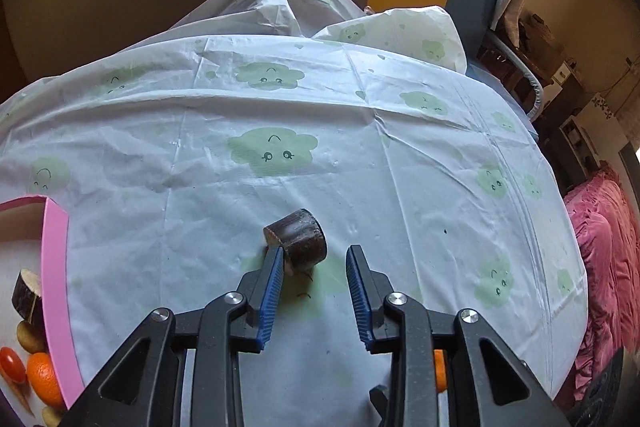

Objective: Organize fruits
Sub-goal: 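Grasp the dark cylinder piece with the left tool while right tool holds the mandarin, then carry the dark cylinder into the tray and release with left tool while right tool holds mandarin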

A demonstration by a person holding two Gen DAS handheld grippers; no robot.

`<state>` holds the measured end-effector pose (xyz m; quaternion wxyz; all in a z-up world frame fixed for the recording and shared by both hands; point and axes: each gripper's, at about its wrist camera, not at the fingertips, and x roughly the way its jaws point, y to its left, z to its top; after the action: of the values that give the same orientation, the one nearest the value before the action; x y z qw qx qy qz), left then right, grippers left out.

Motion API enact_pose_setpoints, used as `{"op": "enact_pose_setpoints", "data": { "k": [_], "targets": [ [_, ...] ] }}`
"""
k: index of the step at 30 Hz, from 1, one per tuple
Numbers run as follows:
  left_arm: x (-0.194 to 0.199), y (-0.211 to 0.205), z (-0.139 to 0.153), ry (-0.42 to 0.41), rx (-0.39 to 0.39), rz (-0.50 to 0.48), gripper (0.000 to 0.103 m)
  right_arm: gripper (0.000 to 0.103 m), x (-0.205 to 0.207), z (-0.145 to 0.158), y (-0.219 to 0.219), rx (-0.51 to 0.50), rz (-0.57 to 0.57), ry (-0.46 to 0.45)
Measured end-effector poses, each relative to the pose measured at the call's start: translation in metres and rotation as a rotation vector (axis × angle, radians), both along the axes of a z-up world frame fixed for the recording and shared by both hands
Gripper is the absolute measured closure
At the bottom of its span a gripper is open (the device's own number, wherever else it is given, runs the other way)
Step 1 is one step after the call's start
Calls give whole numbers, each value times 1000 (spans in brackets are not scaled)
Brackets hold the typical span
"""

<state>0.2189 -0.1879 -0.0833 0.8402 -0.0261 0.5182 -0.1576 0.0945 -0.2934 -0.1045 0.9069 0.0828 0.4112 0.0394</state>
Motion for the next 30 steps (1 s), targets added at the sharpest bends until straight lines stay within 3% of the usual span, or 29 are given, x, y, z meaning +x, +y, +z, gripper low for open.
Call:
{"op": "enact_pose_setpoints", "data": {
  "k": [3,8,12,23,30],
  "targets": [
    [12,1,-10,30,6,19,74,37,0,0,0,-2,0,0],
    [2,11,-11,-28,13,8,76,37,0,0,0,0,0,-1],
    [-12,24,-7,-20,7,22,76,37,0,-1,-1,3,1,-2],
    [-96,50,-4,-19,69,-4,76,33,2,-2,6,-32,12,13],
    [-135,55,-5,-119,89,-40,77,28,4,-3,18,-107,27,37]
  ]
}}
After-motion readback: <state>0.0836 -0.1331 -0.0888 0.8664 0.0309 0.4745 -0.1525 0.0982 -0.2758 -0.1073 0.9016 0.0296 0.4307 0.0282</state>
